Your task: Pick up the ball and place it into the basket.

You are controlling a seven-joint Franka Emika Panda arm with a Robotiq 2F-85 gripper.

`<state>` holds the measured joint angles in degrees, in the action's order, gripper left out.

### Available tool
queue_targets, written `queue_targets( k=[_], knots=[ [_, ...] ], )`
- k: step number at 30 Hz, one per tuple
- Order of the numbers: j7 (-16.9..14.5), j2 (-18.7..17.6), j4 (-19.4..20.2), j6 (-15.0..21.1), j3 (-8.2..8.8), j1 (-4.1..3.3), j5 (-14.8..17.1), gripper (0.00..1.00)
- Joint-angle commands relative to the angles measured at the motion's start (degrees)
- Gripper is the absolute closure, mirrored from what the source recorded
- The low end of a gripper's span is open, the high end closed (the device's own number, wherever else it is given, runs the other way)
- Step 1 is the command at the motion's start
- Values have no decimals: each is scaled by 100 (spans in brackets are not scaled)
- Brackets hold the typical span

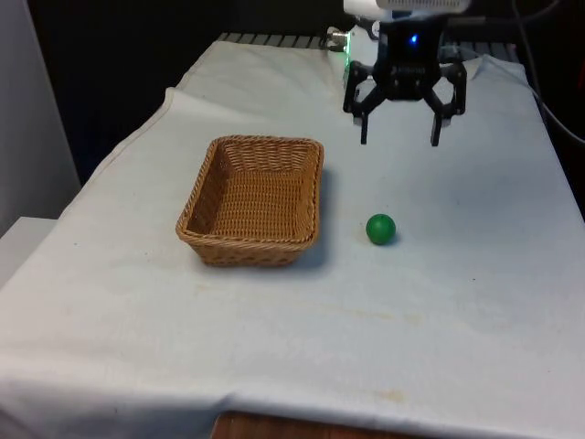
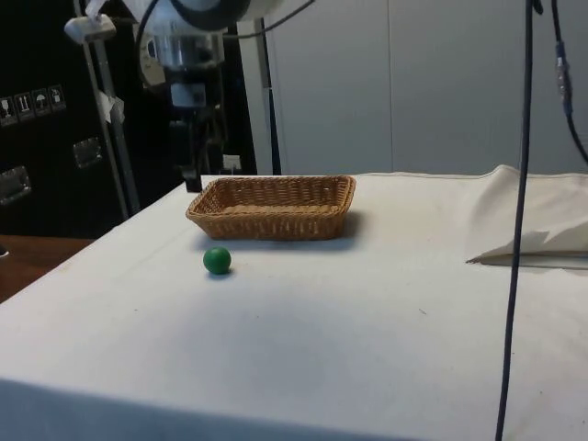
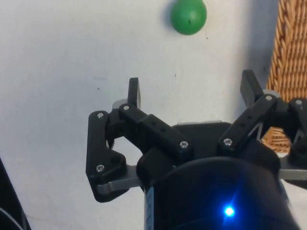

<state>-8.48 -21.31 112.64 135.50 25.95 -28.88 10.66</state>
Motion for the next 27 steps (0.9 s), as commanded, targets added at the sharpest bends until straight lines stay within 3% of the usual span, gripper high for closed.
queue_targets(
  k=[1, 3, 4, 13, 14, 15, 22, 23, 24, 27],
  knots=[
    [-80, -63, -17, 69, -63, 40, 115, 0],
    [-29, -92, -6, 80, -17, 0, 46, 0],
    [-109, -155, -29, 143, -74, 40, 149, 0],
    [-183, -613, -80, 487, -166, 86, 298, 0],
    [-97, -567, -63, 424, -86, 23, 183, 0],
    [-195, -659, -92, 516, -178, 92, 315, 0],
    [-292, -1008, -160, 756, -241, 115, 493, 0],
    [-206, -974, -143, 699, -155, 46, 384, 0],
    [-298, -1049, -172, 779, -246, 115, 504, 0],
    [-327, -1203, -172, 922, -286, 138, 573, 0]
  ],
)
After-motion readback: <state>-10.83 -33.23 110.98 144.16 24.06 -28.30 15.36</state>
